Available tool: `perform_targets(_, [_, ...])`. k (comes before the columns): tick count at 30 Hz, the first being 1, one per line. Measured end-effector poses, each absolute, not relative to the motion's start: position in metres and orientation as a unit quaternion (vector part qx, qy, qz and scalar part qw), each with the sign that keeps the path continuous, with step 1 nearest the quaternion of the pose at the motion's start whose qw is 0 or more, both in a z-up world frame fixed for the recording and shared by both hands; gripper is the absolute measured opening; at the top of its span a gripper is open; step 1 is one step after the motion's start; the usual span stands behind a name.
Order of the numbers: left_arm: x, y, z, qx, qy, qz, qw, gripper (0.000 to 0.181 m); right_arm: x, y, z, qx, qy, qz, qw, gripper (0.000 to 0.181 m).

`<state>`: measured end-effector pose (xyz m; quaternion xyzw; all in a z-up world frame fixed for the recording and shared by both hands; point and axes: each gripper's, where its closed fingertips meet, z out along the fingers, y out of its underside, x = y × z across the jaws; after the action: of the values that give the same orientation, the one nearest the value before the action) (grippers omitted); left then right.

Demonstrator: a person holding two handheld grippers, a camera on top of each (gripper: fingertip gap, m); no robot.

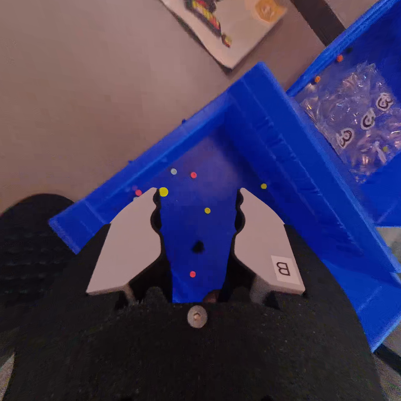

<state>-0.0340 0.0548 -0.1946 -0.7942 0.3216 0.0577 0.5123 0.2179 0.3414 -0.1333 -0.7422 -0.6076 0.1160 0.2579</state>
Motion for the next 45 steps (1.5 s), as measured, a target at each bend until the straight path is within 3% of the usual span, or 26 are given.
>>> perform_targets(3, [-0.034,0.055,-0.195,-0.794,0.322,0.058,0.512,0.039,0.237,0.340,-0.145,-0.743,-0.634,0.048,0.206,0.076])
perform_targets(6, [-0.034,0.055,-0.195,-0.794,0.322,0.058,0.512,0.039,0.212,0.320,-0.132,-0.745,-0.612,0.162,0.213,0.077])
perform_targets(10, [-0.034,0.056,-0.195,-0.794,0.321,0.058,0.513,0.039,0.225,0.305,-0.175,-0.795,-0.586,0.149,0.052,0.092])
perform_targets(13, [-0.033,0.056,-0.194,-0.792,0.323,0.062,0.514,0.039,0.224,0.298,-0.193,-0.783,-0.605,0.140,-0.006,0.093])
perform_targets(23, [-0.033,0.059,-0.194,-0.792,0.319,0.066,0.517,0.041,0.195,0.307,-0.177,-0.770,-0.616,0.160,0.027,0.093])
perform_targets(29, [-0.035,0.061,-0.188,-0.790,0.301,0.052,0.532,0.057,0.117,0.243,-0.117,-0.660,-0.685,0.251,0.180,0.065])
perform_targets(33, [-0.034,0.057,-0.182,-0.787,0.296,0.012,0.541,0.073,0.057,0.158,-0.110,-0.544,-0.761,0.291,0.200,0.050])
perform_targets(35, [-0.033,0.055,-0.184,-0.787,0.303,0.010,0.537,0.068,0.028,0.120,-0.118,-0.503,-0.783,0.309,0.195,0.036])
perform_targets(39, [-0.034,0.057,-0.191,-0.802,0.303,0.015,0.515,0.037,-0.018,0.076,-0.147,-0.440,-0.817,0.332,0.171,0.021])
perform_targets(45, [-0.034,0.057,-0.194,-0.805,0.305,0.025,0.508,0.035,-0.048,0.062,-0.180,-0.424,-0.840,0.311,0.134,0.011])
